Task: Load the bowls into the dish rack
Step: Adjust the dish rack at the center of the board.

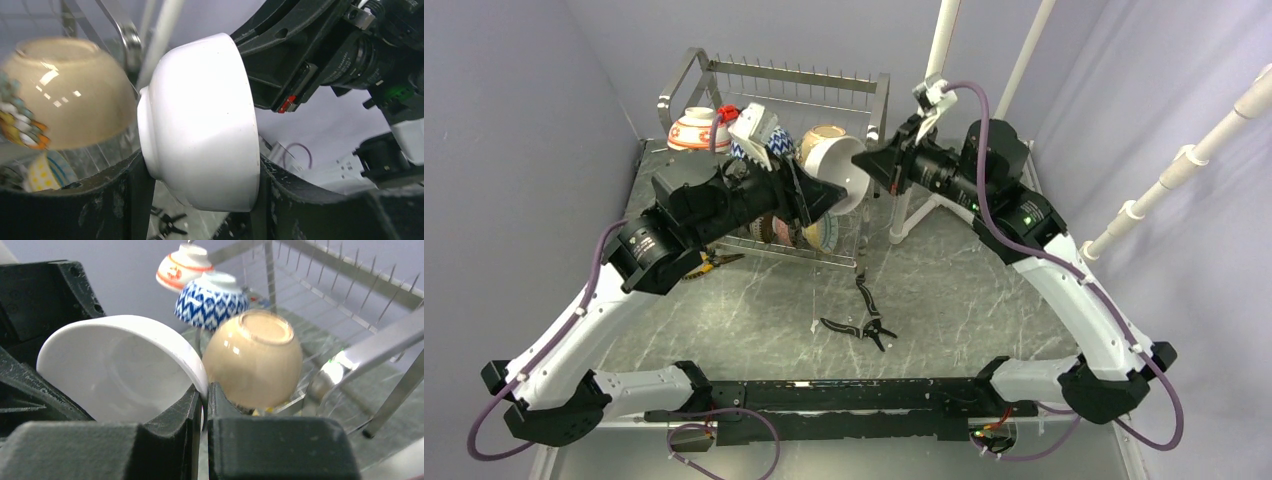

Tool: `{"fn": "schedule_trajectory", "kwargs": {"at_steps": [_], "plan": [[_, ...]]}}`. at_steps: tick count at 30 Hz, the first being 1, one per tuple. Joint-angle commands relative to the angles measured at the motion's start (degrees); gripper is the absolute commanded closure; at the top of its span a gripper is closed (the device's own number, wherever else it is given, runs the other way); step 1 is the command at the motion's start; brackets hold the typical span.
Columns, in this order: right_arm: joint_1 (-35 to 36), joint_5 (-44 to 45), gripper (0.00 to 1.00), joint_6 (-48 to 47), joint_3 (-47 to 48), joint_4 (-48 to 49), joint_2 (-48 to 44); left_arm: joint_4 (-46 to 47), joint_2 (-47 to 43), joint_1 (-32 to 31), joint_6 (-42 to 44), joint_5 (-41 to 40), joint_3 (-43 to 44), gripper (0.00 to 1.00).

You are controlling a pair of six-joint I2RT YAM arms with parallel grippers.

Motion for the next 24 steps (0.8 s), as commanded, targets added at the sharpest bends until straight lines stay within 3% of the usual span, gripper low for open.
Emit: {"fn": "schedule_trajectory", "kwargs": {"at_steps": [1,15,24], "plan": [[0.4,2.6,1.0,-3.0,9.7,6.5,4.6,4.2,2.1,-0.4,8.6,-7.0,5.4,0.97],[-1.0,7.0,1.0,-9.6,21.6,13.8,18.9,13.9,13.0,-0.4,25.0,-25.7,15.1,0.97],[-3.7,6.8,1.0,-8.9,28.3,15.6,27.4,17.4,21.5,0.9,34.4,-30.6,20.6,0.97]]}}
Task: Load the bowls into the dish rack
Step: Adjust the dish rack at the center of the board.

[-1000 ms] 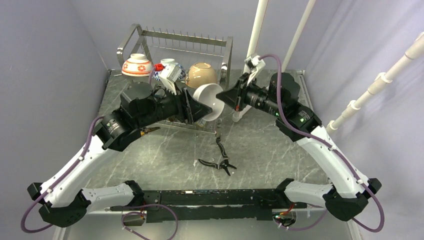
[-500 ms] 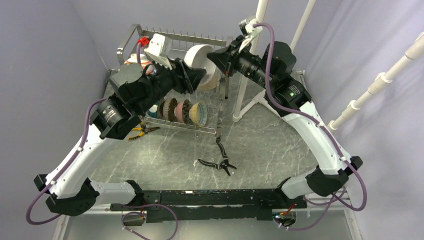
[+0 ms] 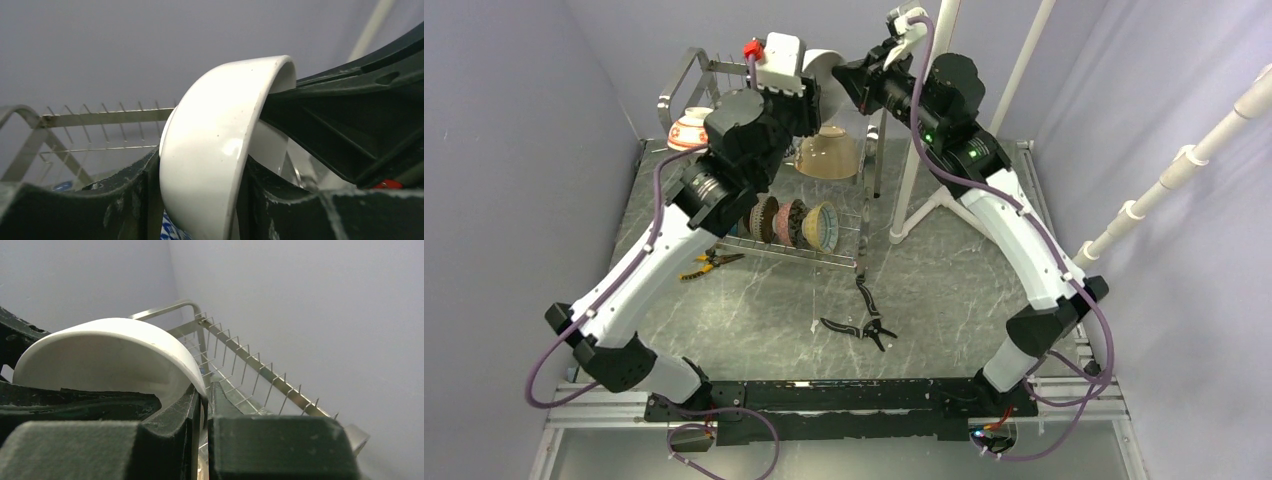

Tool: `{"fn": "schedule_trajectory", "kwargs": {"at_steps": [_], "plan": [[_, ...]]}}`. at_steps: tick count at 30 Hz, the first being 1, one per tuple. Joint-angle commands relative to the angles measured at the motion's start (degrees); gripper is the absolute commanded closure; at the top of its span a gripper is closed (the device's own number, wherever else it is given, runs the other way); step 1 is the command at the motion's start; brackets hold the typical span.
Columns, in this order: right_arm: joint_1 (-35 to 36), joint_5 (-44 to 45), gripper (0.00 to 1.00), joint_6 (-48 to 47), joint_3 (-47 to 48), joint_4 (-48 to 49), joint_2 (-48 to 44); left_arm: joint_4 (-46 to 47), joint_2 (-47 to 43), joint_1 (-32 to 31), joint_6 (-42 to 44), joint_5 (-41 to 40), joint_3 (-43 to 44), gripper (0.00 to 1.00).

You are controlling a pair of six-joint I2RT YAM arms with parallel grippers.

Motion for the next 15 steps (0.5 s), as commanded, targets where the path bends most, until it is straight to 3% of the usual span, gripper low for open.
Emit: {"fn": "schedule_trajectory", "kwargs": {"at_steps": [1,4,6,9,12,15], "plan": [[-0.2,0.7,1.0,0.6,4.5,4.2,4.5,4.5,3.7,-0.9,6.8,3.2,4.5,0.97],[-0.6,2.2,1.0,-0.2,6.4,3.9,6.4,3.4,6.0,0.5,7.6,3.4,6.8,0.96],[-0.9,3.8,1.0,-0.9,6.9,3.6,7.2,2.2,7.1,1.1,8.3,3.3,8.2,0.83],[-1.3,7.0,1.0,-2.5,7.6,2.9,8.8,1.3,7.2,1.6,8.8,4.1,8.4,0.54],[-1.6,9.7,1.0,-4.3,8.6,2.3,10.4,0.5,6.3,1.7,8.8,5.7,8.3,0.39],[-1.8,13.1,1.0,-4.9,9.6,2.0,11.8,-0.4,5.0,1.7,8.7,7.3,7.7,0.32]]}}
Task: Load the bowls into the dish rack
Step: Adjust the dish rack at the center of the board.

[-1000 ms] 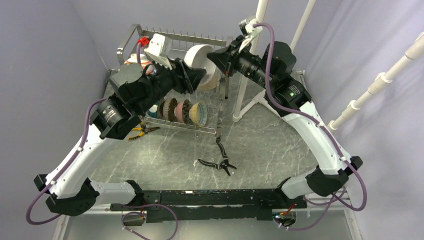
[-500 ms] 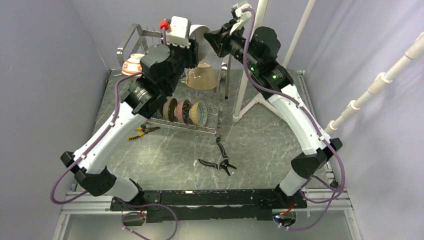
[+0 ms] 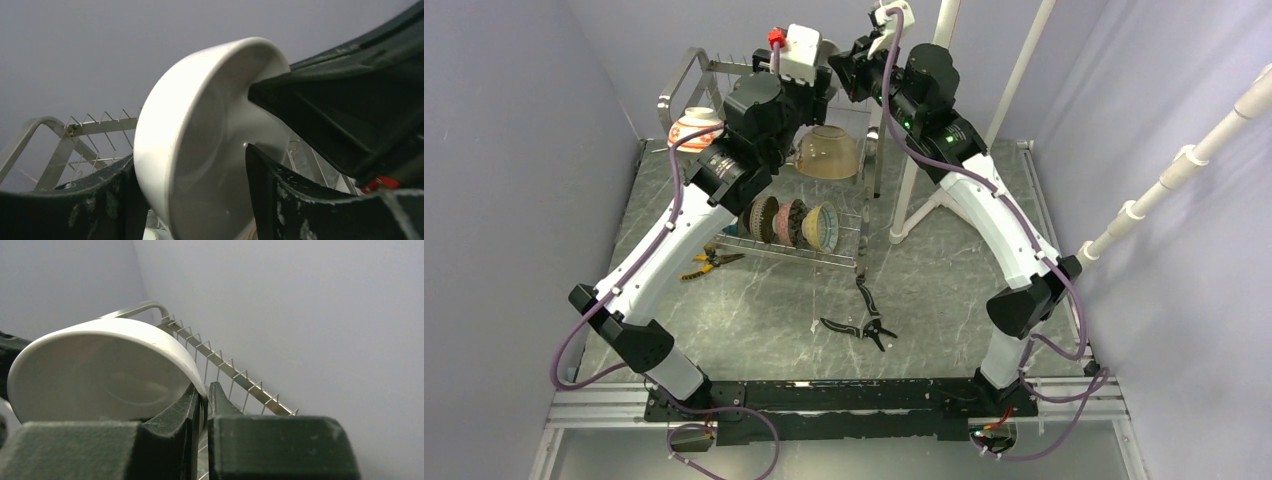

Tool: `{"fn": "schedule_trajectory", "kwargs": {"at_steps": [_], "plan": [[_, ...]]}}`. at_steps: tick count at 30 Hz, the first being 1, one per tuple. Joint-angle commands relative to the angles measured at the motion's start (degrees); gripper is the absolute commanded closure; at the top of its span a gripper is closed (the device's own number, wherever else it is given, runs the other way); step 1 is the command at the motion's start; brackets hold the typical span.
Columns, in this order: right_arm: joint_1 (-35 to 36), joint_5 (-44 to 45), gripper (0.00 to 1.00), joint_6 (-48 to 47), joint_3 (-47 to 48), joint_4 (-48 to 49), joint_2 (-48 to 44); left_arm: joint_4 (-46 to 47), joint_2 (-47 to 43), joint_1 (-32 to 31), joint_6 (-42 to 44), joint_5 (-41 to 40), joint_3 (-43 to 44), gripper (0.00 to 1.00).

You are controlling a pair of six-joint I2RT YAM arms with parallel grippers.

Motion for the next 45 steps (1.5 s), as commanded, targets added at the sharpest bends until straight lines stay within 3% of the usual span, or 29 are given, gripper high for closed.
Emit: {"fn": "schedule_trajectory", "kwargs": {"at_steps": [1,12,17,29,40,45], "plan": [[-0.6,9.3,1.0,-4.0,2.6,1.6,3.7,0.6,-3.3,-2.3,1.0,8.8,1.5,0.31],[-0.6,16.4,1.0,-10.8,1.9,1.9,6.6,-2.7,-8.1,-1.4,-0.2,5.1,-1.9,0.3],[-0.5,20.0,1.0,-15.2,0.2,2.4,6.3,-7.2,-8.6,1.8,-3.9,7.7,-1.0,0.3],[-0.5,16.5,1.0,-15.0,-3.9,3.7,2.7,-15.1,-5.3,12.4,-14.0,29.2,4.8,0.28],[-0.6,10.5,1.0,-10.0,-5.7,4.9,-1.1,-10.3,-1.7,24.0,-22.9,55.7,6.0,0.16],[-0.7,8.8,1.0,-8.7,-5.8,5.2,-1.8,-8.4,0.4,25.4,-24.3,63.2,6.7,0.13]]}}
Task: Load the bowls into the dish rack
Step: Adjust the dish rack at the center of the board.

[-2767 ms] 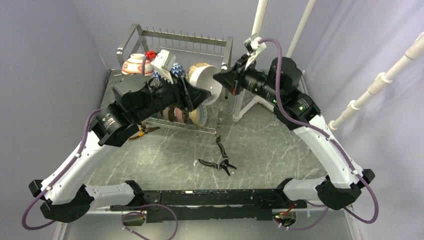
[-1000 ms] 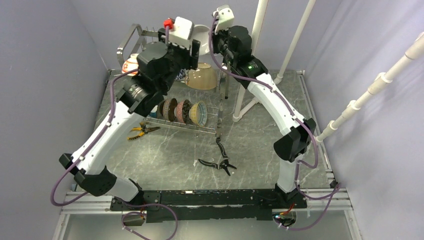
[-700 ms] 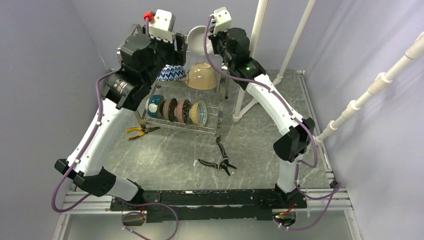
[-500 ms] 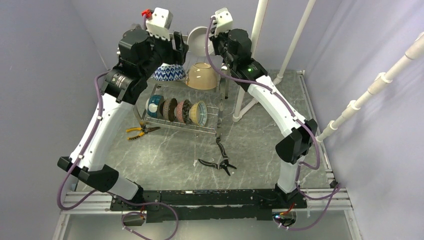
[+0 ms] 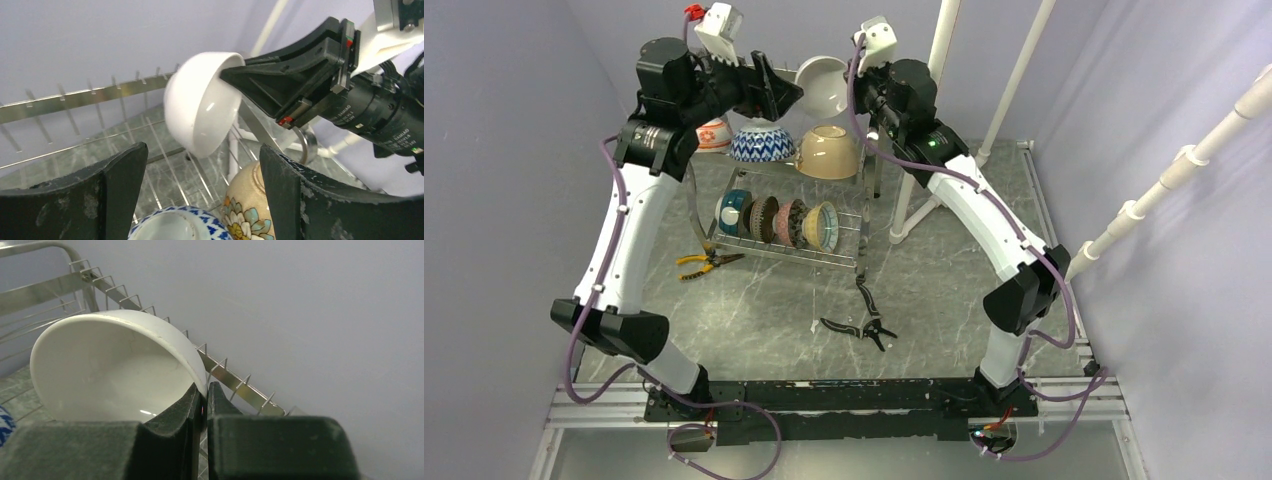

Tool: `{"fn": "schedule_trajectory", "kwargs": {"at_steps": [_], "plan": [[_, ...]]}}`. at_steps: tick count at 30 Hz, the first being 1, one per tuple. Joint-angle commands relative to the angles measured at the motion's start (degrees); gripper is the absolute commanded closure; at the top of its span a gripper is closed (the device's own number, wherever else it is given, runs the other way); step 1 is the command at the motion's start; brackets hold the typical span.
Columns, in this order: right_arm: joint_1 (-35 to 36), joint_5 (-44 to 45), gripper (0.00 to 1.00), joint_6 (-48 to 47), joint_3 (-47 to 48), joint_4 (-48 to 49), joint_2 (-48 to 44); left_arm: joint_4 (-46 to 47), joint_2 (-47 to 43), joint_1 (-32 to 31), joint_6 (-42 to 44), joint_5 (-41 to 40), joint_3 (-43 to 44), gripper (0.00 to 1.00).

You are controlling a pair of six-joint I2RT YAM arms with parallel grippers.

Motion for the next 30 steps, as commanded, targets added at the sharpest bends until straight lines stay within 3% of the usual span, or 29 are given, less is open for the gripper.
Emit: {"fn": "schedule_trajectory", "kwargs": {"at_steps": [1,5,14,16,20,26,30], "plan": [[-0.3,-3.1,1.0,2.7,0.8,3.0,-4.2,4.0,1.9,0.4,-3.0,12.1,2.7,0.11],[-0.4,-5.3,1.0,3.6,1.0,3.4,-4.9,3.3,4.1,1.0,-3.3,13.9,4.7,0.07],[-1.1,-8.5,1.0,4.9,-1.2,5.8,-6.7,4.3,6.0,2.3,-3.5,12.7,5.3,0.09],[-1.1,-8.2,1.0,4.8,-1.9,6.5,-6.9,4.9,6.1,2.3,-3.6,11.8,5.1,0.14],[-1.1,-7.5,1.0,4.3,-2.0,6.1,-6.6,6.9,6.4,2.3,-3.7,10.6,4.7,0.37],[-1.1,-7.2,1.0,3.9,-4.5,9.0,-7.5,9.1,7.5,2.2,-1.9,8.7,3.8,0.54],[-1.0,-7.4,1.0,3.0,-6.1,10.4,-7.9,10.9,8.2,2.1,0.3,5.9,2.2,0.79]]}}
